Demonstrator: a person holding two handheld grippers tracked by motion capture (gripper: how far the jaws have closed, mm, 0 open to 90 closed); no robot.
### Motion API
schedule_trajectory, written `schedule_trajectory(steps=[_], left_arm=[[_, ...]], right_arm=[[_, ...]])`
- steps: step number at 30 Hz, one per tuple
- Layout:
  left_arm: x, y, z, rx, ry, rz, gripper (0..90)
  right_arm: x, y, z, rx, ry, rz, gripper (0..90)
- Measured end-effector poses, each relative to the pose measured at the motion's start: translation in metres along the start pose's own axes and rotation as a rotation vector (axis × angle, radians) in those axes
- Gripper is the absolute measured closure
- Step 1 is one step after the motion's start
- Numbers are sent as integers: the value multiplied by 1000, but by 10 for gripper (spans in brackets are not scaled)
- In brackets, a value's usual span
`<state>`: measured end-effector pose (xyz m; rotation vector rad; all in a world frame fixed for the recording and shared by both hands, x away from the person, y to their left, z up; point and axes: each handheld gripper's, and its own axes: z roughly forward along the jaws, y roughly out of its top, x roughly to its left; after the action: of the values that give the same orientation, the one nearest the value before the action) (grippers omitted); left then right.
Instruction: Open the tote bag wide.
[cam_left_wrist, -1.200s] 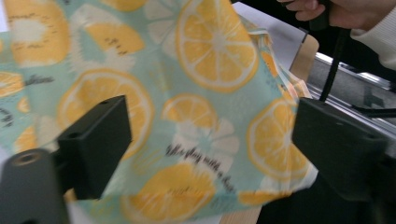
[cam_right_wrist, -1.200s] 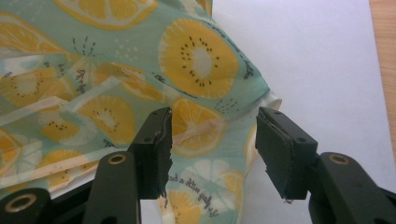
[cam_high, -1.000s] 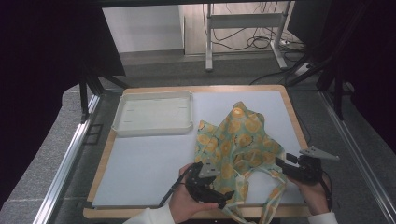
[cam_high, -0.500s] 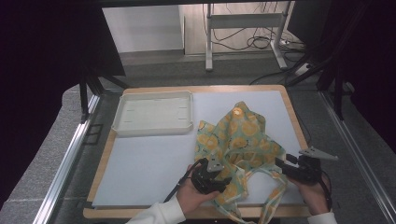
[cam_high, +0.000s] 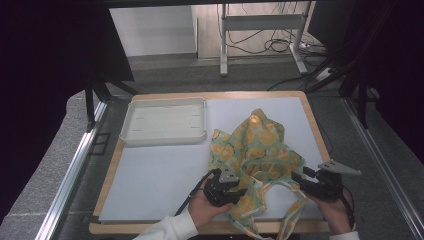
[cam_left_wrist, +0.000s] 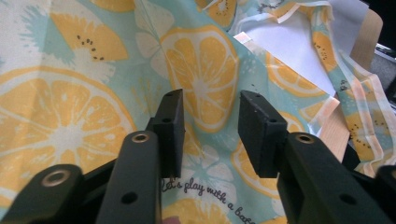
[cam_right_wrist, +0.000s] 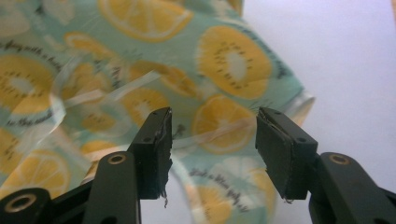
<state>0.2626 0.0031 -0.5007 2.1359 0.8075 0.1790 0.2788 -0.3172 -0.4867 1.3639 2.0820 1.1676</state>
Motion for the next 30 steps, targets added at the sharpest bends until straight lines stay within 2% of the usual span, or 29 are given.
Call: schedule_trajectory(steps=[3,4,6,7,10,11,13,14,15,19,21,23,26,28,30], left_arm=[[-3,3,0,-17,13,-22,363],[-5,5,-1,-19,11,-28,319],[-7,11,0,-20,50,-43,208],[-7,15,1,-19,69,-55,117],[-3,28,10,-20,85,-128,91],[-1,32,14,-16,100,-142,88],[3,37,23,0,96,-167,90],[5,38,26,4,102,-173,163],[7,38,29,13,110,-169,163],[13,32,28,3,117,-163,439],[17,29,24,-8,96,-163,585],[22,25,22,-10,70,-168,678],[28,21,18,-15,8,-170,824],[31,19,15,-23,-22,-167,880],[32,18,12,-19,-41,-159,898]], right_arm=[[3,-2,0,6,2,-9,454],[3,-2,0,6,1,-8,455],[2,-2,0,9,1,-4,454],[2,-3,0,8,0,-2,455],[2,-3,1,8,4,-2,455],[3,-3,1,8,6,-4,455],[4,-2,1,6,8,-8,455],[5,-2,1,7,11,-14,455],[5,-2,1,7,11,-14,455],[5,-3,0,3,12,-21,456],[4,-3,-1,3,11,-16,456],[3,-3,0,2,8,-15,457],[3,-3,1,3,5,-14,457],[4,-3,1,4,5,-17,457],[4,-3,2,7,1,-19,457]])
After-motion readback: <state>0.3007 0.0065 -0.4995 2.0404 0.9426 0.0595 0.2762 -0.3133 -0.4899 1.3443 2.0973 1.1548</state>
